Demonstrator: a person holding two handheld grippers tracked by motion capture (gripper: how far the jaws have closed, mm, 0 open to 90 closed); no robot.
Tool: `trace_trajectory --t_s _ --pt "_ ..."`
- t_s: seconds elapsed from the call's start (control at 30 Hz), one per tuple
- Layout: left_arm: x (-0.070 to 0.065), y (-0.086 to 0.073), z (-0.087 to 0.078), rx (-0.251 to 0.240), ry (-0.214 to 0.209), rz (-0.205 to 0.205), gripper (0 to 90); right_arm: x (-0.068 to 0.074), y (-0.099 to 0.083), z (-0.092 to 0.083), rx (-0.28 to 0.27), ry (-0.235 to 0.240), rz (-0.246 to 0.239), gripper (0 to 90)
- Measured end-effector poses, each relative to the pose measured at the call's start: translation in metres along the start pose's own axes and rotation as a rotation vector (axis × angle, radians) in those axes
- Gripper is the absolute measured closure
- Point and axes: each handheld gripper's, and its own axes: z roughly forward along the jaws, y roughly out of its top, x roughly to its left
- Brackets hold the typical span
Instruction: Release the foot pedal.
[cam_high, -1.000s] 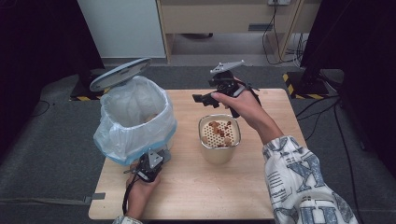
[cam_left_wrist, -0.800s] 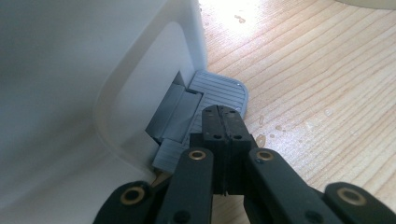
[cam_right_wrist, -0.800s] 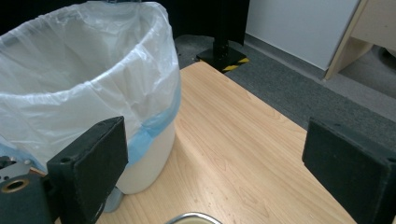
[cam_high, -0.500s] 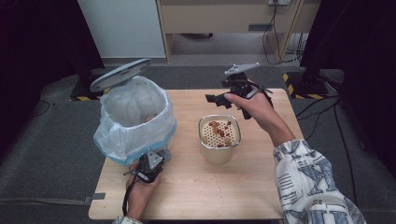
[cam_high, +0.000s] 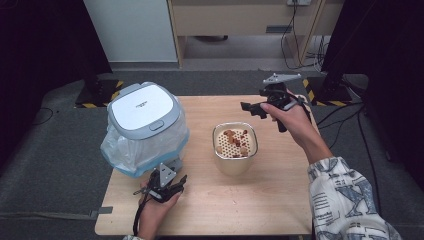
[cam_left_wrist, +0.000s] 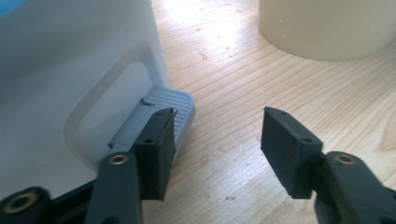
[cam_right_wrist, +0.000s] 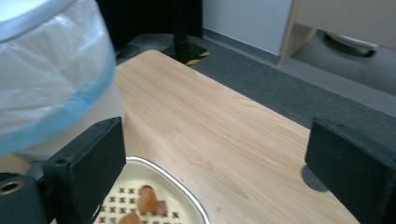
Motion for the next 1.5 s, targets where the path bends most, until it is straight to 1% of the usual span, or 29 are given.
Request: trace_trajectory --t_s 0.1,0.23,0.3,0.4,0.53,0.6,0.77,0.83,0.9,1.1,1.2,1.23,1.33,1.5 --pt "0.001 0.0 0.001 0.009 -0.012 -0.018 38.0 -0.006 -0.007 -0.005 -0.014 -0.05 0.025 4.7" --pt "0.0 0.0 0.002 0.02 -0.024 -0.018 35.2 -0.012 -0.018 -0.012 -0.028 -0.122 0.06 4.4" --pt "-0.001 0.0 0.003 0.029 -0.026 -0.011 34.0 -0.015 -0.023 -0.014 -0.03 -0.132 0.074 4.3" --pt "-0.001 0.0 0.003 0.031 -0.032 -0.008 32.9 -0.017 -0.032 -0.018 -0.036 -0.145 0.094 4.2" --pt "0.0 0.0 0.004 0.032 -0.037 -0.004 31.7 -0.021 -0.044 -0.023 -0.036 -0.166 0.096 4.2" --pt "-0.001 -0.001 0.004 0.031 -0.043 -0.006 31.6 -0.023 -0.05 -0.026 -0.04 -0.17 0.113 4.1" --pt "-0.001 0.0 0.005 0.029 -0.06 -0.005 28.2 -0.026 -0.067 -0.031 -0.038 -0.211 0.13 4.2" --pt "-0.001 0.0 0.006 0.031 -0.066 -0.005 26.8 -0.026 -0.075 -0.033 -0.04 -0.221 0.141 4.0" --pt "-0.001 -0.001 0.006 0.035 -0.069 -0.004 26.2 -0.026 -0.081 -0.035 -0.038 -0.235 0.142 4.0" --pt "-0.001 -0.001 0.007 0.039 -0.073 0.003 25.7 -0.028 -0.102 -0.036 -0.012 -0.264 0.142 4.2" --pt "-0.001 -0.001 0.007 0.044 -0.082 0.007 25.2 -0.031 -0.113 -0.036 0.0 -0.278 0.158 4.0" --pt "-0.001 -0.001 0.007 0.044 -0.082 0.007 24.9 -0.031 -0.119 -0.036 0.009 -0.291 0.159 4.4" --pt "-0.002 -0.001 0.008 0.048 -0.085 0.01 24.6 -0.033 -0.13 -0.034 0.022 -0.307 0.183 4.3" --pt "-0.002 -0.001 0.008 0.053 -0.09 0.013 24.1 -0.032 -0.151 -0.028 0.07 -0.322 0.193 4.3"
